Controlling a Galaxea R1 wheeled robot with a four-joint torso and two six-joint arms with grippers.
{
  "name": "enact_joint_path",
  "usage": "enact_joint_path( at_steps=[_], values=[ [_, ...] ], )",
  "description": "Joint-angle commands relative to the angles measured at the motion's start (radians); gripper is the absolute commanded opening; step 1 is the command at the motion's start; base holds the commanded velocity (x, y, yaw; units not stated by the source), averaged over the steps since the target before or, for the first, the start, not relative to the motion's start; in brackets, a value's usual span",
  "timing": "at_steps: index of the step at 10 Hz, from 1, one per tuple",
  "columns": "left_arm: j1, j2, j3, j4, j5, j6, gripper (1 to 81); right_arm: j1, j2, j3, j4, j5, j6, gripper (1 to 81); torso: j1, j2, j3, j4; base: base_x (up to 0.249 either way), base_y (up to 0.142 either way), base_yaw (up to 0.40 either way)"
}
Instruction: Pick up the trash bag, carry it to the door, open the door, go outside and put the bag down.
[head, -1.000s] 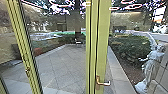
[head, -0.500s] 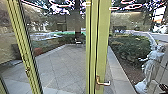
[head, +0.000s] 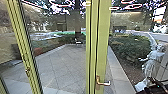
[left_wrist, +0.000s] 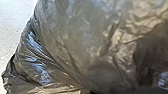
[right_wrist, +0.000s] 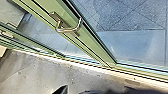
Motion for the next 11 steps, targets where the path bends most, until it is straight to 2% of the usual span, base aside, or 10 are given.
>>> enact_joint_path(
  at_steps=[1,4,6,11],
  values=[
    [-0.057,0.004,0.004,-0.012,0.077,0.005,1.0,0.127,0.060,-0.068,0.012,0.001,0.072,81.1,0.000,0.000,0.000,0.000,0.000,0.000,0.000],
    [-0.059,0.004,0.002,-0.020,0.077,0.005,1.0,0.127,0.157,-0.167,0.012,0.043,0.146,81.1,0.000,0.000,0.000,0.000,0.000,0.000,0.000],
    [-0.059,0.004,0.001,-0.023,0.075,0.005,1.0,0.126,0.240,-0.248,0.012,0.046,0.206,81.1,0.001,0.000,0.000,0.000,0.000,0.000,0.000],
    [-0.059,0.009,0.001,-0.025,0.075,0.005,1.0,0.135,0.384,-0.398,0.012,0.046,0.279,81.1,0.001,0.001,-0.001,0.000,0.000,0.000,0.000]
  ],
)
